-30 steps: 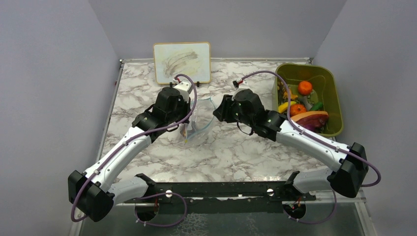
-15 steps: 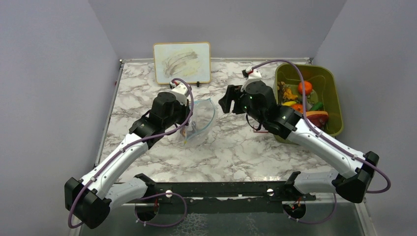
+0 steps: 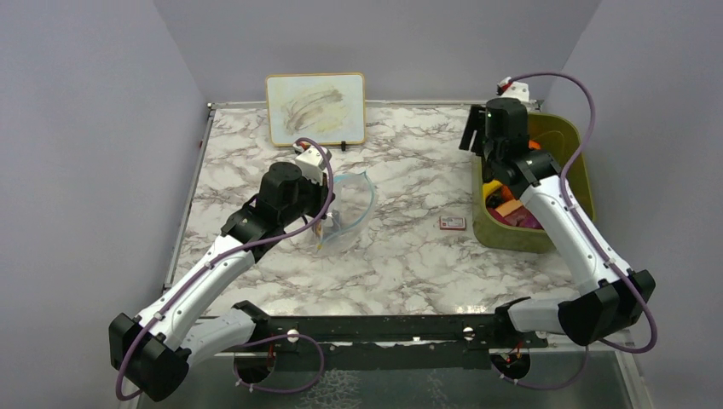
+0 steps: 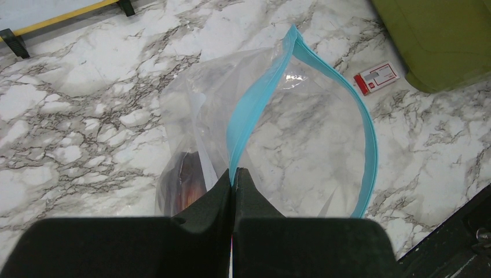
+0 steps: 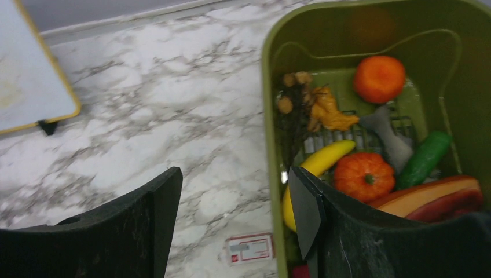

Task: Place the food in the zip-top bag and seal the zipper
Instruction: Pick up the fake fruit from the bin.

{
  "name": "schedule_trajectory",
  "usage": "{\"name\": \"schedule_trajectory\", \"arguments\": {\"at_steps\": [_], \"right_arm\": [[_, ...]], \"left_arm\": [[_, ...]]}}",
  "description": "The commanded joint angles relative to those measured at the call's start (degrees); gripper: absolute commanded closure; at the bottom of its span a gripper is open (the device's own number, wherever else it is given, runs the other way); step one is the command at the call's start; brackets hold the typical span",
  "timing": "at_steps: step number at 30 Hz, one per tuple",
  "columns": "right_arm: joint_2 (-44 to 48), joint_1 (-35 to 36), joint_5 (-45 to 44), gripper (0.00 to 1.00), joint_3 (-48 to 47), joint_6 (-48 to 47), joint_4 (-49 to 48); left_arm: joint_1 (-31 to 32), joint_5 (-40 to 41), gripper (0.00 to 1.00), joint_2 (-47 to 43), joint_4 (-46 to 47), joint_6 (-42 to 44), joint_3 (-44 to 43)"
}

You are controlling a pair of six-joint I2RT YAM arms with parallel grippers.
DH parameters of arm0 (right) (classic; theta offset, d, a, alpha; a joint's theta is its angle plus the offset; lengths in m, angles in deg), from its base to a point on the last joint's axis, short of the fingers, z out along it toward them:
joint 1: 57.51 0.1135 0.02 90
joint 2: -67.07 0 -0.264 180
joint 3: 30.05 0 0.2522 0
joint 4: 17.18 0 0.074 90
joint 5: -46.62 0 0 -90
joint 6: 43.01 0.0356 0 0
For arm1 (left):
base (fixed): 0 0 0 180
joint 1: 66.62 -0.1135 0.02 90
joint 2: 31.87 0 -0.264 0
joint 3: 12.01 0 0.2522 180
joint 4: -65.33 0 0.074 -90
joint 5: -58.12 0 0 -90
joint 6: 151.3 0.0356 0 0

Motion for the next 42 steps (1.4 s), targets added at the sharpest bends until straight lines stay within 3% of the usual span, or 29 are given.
{"name": "schedule_trajectory", "arguments": {"at_steps": [1,10,15,19,36,42], "right_arm": [[-1.7,-7.9,-4.6,0.32,0.2,-1.7,-0.1],[-7.1,-16.9,2.0,0.32,3.3,-2.4,-4.9],[-10.7,-23.1,8.7,0.38,5.2,-3.3,-8.7],[-15.3,-25.1,5.5,0.39,3.8,-4.7,-9.2],[-28.8,-30.0,4.3,0.04,-2.8,-7.9,-18.3],[-32.8,-31.8,4.7,0.03,-4.6,-8.1,-19.2]], "left_arm": [[-0.2,-2.8,1.0,-0.6,2.1,-0.3,0.6],[-0.2,-2.9,1.0,-1.3,2.1,-0.3,0.9],[-0.1,-2.8,1.0,-1.7,2.3,-0.3,1.1],[-0.1,-2.9,1.0,-1.6,2.3,-0.3,1.1],[0.0,-2.5,1.0,-3.0,2.5,-0.3,1.7],[-0.1,-3.0,1.0,-3.0,2.7,-0.5,1.5]]}}
